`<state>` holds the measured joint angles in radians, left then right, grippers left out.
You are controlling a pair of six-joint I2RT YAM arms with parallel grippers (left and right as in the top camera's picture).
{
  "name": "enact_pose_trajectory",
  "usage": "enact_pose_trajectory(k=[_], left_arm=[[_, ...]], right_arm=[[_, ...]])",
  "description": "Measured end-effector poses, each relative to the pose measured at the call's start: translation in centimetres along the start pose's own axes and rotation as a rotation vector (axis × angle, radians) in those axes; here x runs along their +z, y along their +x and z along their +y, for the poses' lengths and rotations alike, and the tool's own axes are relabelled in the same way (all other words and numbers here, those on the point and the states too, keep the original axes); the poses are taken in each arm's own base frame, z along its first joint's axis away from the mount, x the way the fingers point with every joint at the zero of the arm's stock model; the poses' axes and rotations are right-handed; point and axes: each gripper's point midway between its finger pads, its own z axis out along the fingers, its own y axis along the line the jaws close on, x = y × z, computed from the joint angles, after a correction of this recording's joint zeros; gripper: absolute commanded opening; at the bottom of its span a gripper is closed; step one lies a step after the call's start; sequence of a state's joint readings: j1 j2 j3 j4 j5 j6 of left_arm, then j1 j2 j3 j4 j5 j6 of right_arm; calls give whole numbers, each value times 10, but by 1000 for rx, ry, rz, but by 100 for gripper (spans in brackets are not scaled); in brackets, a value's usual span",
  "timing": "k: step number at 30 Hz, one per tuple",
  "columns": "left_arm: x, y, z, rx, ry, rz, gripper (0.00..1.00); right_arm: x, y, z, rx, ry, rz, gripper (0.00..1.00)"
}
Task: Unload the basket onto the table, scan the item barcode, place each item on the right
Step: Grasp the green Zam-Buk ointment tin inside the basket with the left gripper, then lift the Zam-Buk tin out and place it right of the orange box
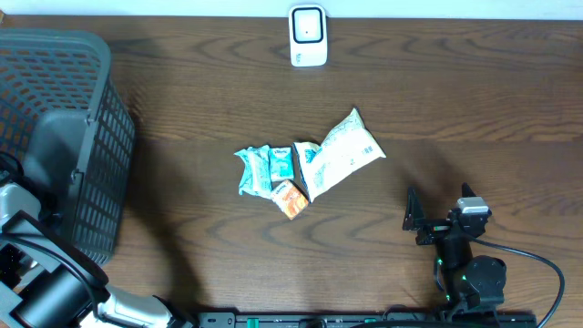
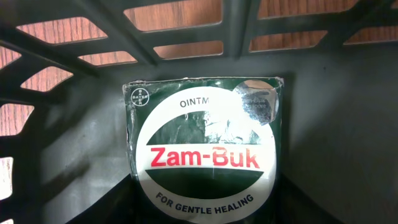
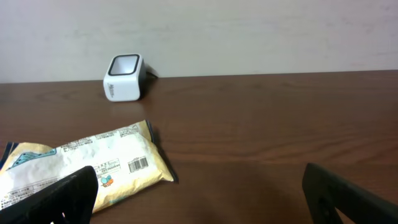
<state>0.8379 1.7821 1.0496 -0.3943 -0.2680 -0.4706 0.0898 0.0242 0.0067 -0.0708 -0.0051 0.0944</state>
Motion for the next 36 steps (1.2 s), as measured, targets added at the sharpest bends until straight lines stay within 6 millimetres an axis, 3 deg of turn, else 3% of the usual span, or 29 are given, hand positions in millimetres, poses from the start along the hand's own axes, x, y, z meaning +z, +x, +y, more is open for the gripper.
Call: enact_pose_trajectory(k=[8, 16, 22, 27, 28, 31, 33, 36], left_arm=[[-14, -5, -7, -12, 62, -8, 49], [-126, -47, -31, -67, 381, -202, 49], [-218, -52, -49, -39, 592, -367, 49], [-296, -37, -59, 10, 775, -484, 49], [-322, -30, -59, 24, 839, -523, 49], [-370, -12, -57, 56, 970, -582, 49], [-395, 8, -60, 102, 1057, -587, 49], [-409, 36, -71, 192, 1125, -546, 49]], right_arm=[[0, 0, 0, 0, 0, 0, 99], [0, 0, 0, 0, 0, 0, 99], [0, 0, 0, 0, 0, 0, 99], [0, 0, 0, 0, 0, 0, 99], [0, 0, 0, 0, 0, 0, 99], [0, 0, 0, 0, 0, 0, 99], [0, 0, 0, 0, 0, 0, 99], [0, 0, 0, 0, 0, 0, 99]])
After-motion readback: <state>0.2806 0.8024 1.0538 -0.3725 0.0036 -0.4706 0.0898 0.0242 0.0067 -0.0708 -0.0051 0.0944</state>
